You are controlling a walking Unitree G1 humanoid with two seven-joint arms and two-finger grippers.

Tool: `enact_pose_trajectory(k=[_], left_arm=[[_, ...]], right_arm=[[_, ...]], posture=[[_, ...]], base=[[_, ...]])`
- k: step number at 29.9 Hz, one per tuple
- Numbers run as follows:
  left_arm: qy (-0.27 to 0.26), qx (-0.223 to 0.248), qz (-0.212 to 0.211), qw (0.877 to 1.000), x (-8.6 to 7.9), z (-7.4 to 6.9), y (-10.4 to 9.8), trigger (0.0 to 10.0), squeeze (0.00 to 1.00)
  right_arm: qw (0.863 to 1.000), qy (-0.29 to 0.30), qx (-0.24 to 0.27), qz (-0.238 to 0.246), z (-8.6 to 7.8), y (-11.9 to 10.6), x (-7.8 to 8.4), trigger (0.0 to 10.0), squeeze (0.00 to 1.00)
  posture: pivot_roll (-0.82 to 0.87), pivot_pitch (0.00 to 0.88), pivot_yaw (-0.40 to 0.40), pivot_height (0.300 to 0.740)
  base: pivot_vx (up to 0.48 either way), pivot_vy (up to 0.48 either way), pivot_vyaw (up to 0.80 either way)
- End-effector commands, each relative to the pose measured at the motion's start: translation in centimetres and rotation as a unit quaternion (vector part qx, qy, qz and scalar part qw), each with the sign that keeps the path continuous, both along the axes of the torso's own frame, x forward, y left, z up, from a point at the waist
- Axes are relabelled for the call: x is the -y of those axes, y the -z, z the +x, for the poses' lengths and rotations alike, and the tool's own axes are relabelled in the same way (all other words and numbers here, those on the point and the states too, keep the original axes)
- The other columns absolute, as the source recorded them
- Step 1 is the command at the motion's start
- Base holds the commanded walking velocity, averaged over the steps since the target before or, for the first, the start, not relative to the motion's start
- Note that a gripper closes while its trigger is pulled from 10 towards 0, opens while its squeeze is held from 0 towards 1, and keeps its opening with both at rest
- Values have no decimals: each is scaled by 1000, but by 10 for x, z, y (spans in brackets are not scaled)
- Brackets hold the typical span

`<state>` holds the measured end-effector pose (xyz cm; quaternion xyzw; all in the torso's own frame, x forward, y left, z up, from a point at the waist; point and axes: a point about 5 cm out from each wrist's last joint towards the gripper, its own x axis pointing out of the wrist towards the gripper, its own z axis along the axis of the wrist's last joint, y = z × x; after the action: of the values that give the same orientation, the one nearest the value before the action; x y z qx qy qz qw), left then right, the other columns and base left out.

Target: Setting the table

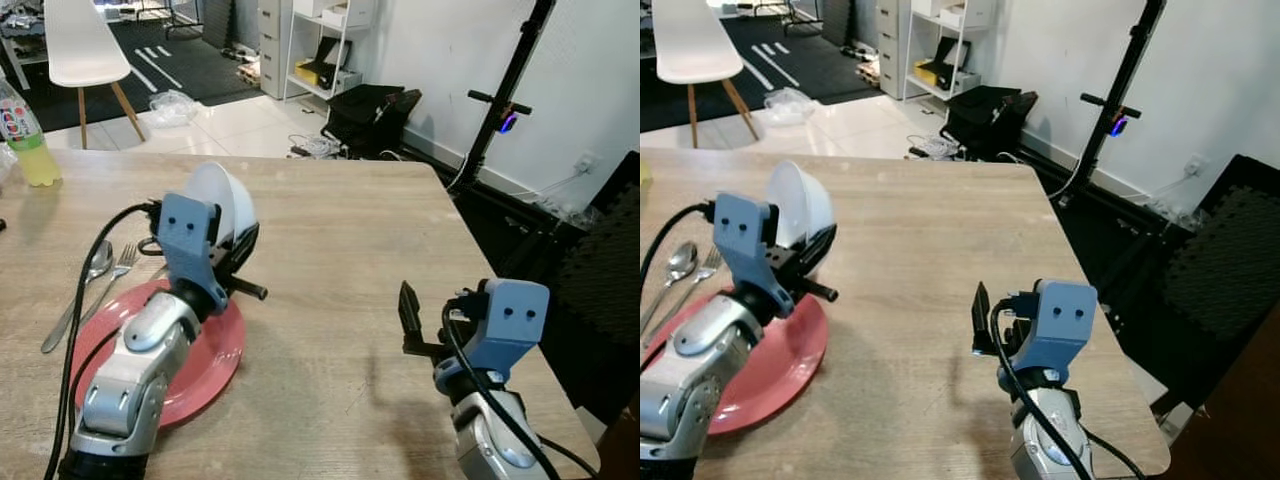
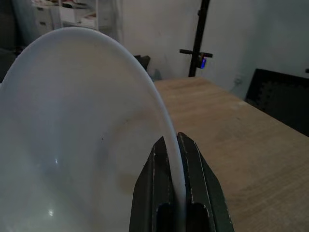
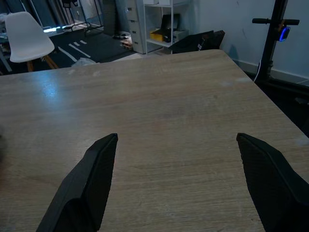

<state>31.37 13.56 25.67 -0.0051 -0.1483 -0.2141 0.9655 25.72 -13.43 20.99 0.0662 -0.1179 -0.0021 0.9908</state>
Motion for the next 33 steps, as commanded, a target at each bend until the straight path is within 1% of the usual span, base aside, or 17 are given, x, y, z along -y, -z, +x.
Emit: enact_pose_trajectory(k=[1, 12, 16, 24, 30, 33], left_arm=[[-3, -2, 8, 1000, 2, -3, 0, 10000, 0], [-10, -20, 10, 1000, 2, -3, 2, 10000, 0], [-15, -30, 5, 999, 1, -4, 4, 10000, 0], [-16, -36, -1, 999, 1, -4, 5, 10000, 0], [-14, -39, 2, 999, 2, -4, 6, 10000, 0], [-12, -40, 1, 999, 3, -3, 6, 10000, 0]], right_arm=[[1000, 10, -5, -1, -2, 4, 2, 10000, 0], [1000, 10, -12, -5, -1, 7, 2, 10000, 0], [1000, 8, -20, -3, -1, 9, 2, 10000, 0], [1000, 5, -24, 0, 0, 10, 2, 10000, 0], [1000, 8, -25, 0, 0, 11, 3, 10000, 0], [1000, 13, -28, -2, 0, 11, 4, 10000, 0]], posture=[[18, 115, 25, 740], [12, 115, 34, 740], [15, 116, 29, 740], [14, 114, 28, 740], [11, 114, 31, 740], [8, 115, 34, 740]], base=[[0, 0, 0], [0, 0, 0], [-437, 0, -106], [-474, 0, -800], [-469, 0, -800], [-260, 0, 0]])
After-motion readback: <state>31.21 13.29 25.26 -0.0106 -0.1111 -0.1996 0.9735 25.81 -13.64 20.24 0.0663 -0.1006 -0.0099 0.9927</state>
